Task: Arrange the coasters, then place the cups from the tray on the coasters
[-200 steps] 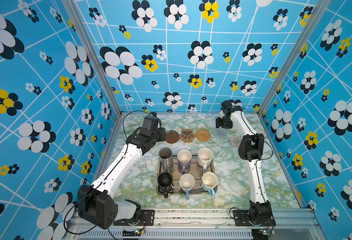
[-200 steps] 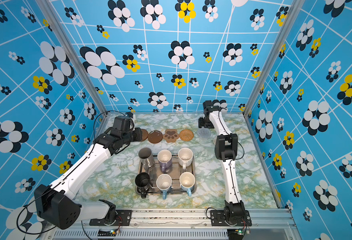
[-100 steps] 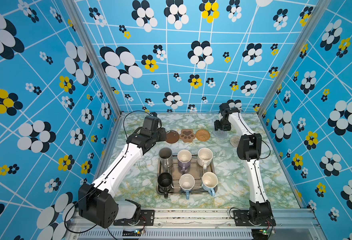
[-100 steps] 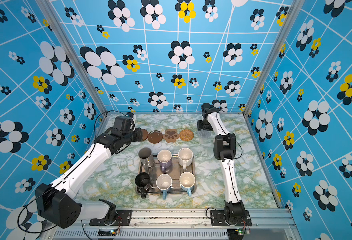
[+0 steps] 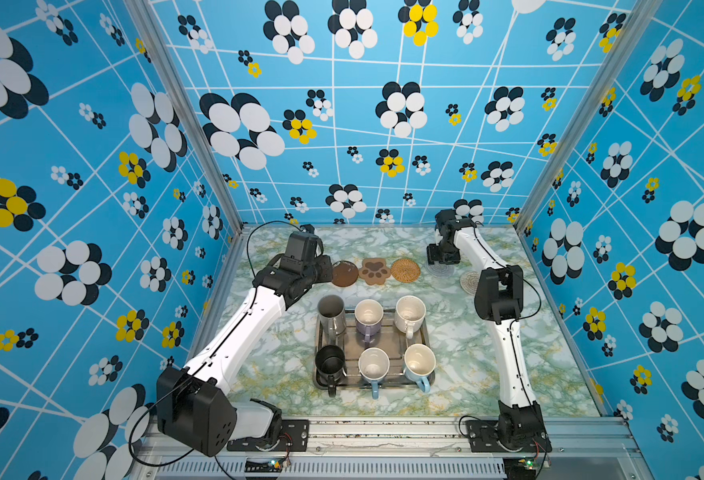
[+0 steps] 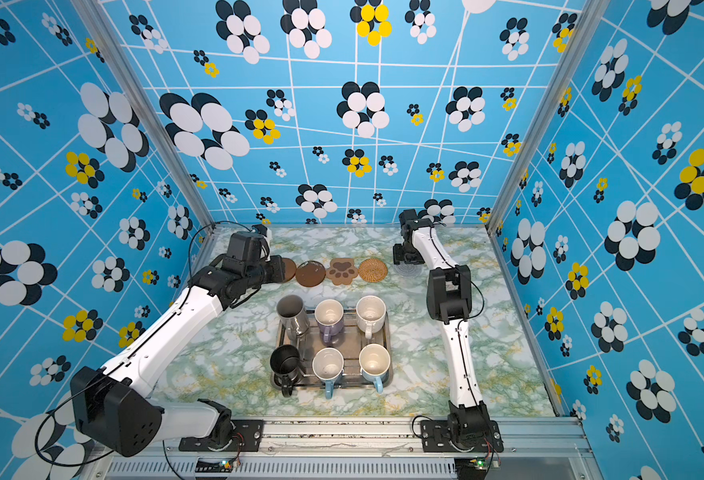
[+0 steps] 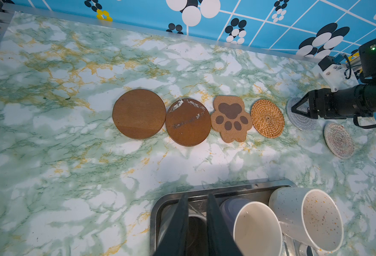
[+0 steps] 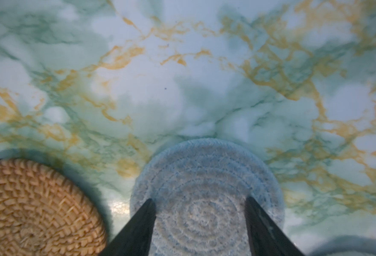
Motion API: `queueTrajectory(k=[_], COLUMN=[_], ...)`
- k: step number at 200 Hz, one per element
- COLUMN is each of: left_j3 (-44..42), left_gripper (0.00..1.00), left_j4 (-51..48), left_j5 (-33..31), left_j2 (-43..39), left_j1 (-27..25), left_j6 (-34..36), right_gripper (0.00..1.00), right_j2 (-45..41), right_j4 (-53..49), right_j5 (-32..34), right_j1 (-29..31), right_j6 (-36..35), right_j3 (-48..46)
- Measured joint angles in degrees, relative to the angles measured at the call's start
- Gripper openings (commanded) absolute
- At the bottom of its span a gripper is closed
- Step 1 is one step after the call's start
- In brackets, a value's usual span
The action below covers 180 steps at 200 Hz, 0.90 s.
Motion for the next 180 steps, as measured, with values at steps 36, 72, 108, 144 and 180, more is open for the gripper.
queueTrajectory(k=[36, 72, 108, 144, 180], left_j3=[0.0, 0.0, 0.0, 0.0, 0.0], left_gripper=[0.18, 0.19, 0.19, 0.19, 0.19], left_j4=[0.0, 0.0, 0.0, 0.0, 0.0], left_j5=[0.2, 0.2, 0.2, 0.2, 0.2], left_j2=[0.0, 0.0, 0.0, 0.0, -0.2], left_j1=[0.0, 0.0, 0.0, 0.0, 0.0], left_j6=[0.0, 0.0, 0.0, 0.0, 0.0], right_gripper=[0.66, 0.66, 0.66, 0.66, 0.66], right_j2=[-2.5, -3.7, -3.8, -3.8, -3.8], right_j4=[2.0, 3.3, 3.5, 3.4, 3.2], right_j5=[0.0, 0.2, 0.4, 0.3, 0.3], right_j1=[0.1, 0.5, 1.2, 2.4, 3.0], right_j6=[0.0, 0.0, 0.3, 0.7, 0.7], right_j3=[-4.7, -7.0, -7.3, -7.2, -7.0])
